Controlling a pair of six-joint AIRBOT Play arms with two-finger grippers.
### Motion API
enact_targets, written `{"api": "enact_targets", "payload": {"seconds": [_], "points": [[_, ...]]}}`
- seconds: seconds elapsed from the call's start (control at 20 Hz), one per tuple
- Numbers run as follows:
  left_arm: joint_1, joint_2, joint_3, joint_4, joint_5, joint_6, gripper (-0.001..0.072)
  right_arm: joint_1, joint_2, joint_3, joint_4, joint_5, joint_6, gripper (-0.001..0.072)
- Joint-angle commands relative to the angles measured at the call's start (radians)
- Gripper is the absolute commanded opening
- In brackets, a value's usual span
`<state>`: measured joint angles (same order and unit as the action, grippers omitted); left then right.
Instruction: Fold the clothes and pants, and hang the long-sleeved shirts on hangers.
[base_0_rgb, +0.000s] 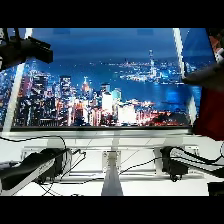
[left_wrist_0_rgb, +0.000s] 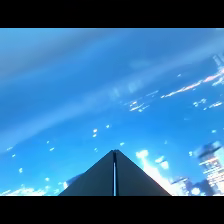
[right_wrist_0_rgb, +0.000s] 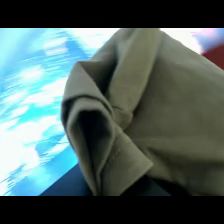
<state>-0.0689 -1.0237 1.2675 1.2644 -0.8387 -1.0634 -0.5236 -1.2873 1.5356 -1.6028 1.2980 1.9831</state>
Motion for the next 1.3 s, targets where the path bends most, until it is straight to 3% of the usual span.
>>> {"api": "enact_targets", "payload": {"seconds": [0.0, 0.1, 0.15, 0.2, 0.25, 0.35, 0.4, 0.45, 0.5, 0.55, 0.75, 1.0, 1.25], "points": [[0.002, 0.007, 0.000, -0.028, -0.001, 0.000, 0.0012, -0.188, 0.043, 0.001, -0.105, 0.212, 0.077, 0.0016], [0.002, 0.007, 0.000, -0.028, -0.001, 0.000, 0.0012, -0.250, 0.042, 0.001, -0.103, 0.235, 0.103, 0.0035], [0.002, 0.007, 0.000, -0.028, -0.001, 0.000, 0.0011, -0.273, 0.041, 0.000, -0.103, 0.235, 0.136, 0.0196], [0.002, 0.007, 0.000, -0.028, -0.001, 0.000, 0.0011, -0.288, 0.040, 0.000, -0.102, 0.235, 0.153, 0.0462], [0.002, 0.007, 0.000, -0.028, -0.001, 0.000, 0.0011, -0.293, 0.039, 0.000, -0.101, 0.235, 0.151, 0.0567], [0.002, 0.007, 0.000, -0.028, -0.001, 0.000, 0.0011, -0.290, 0.034, -0.003, -0.080, 0.234, 0.139, 0.0558], [0.002, 0.007, 0.000, -0.028, -0.001, 0.000, 0.0012, -0.284, 0.034, -0.011, -0.063, 0.226, 0.127, 0.0484], [0.002, 0.007, 0.000, -0.027, -0.001, 0.000, 0.0012, -0.269, 0.034, -0.023, -0.052, 0.215, 0.114, 0.0304], [0.002, 0.007, 0.000, -0.028, 0.000, 0.000, 0.0012, -0.248, 0.034, -0.033, -0.047, 0.202, 0.105, 0.0072], [0.002, 0.007, 0.000, -0.028, 0.000, 0.000, 0.0011, -0.218, 0.034, -0.042, -0.043, 0.187, 0.082, 0.0016], [0.002, 0.007, 0.000, -0.027, 0.000, 0.000, 0.0011, -0.034, 0.034, -0.056, -0.042, 0.127, -0.011, 0.0016], [0.002, 0.007, 0.000, -0.028, 0.000, 0.000, 0.0011, 0.364, 0.035, -0.055, -0.043, 0.068, -0.188, 0.0016], [0.002, 0.007, 0.000, -0.028, 0.000, 0.000, 0.0011, 0.770, 0.035, -0.055, -0.044, -0.070, -0.223, 0.0016]]}}
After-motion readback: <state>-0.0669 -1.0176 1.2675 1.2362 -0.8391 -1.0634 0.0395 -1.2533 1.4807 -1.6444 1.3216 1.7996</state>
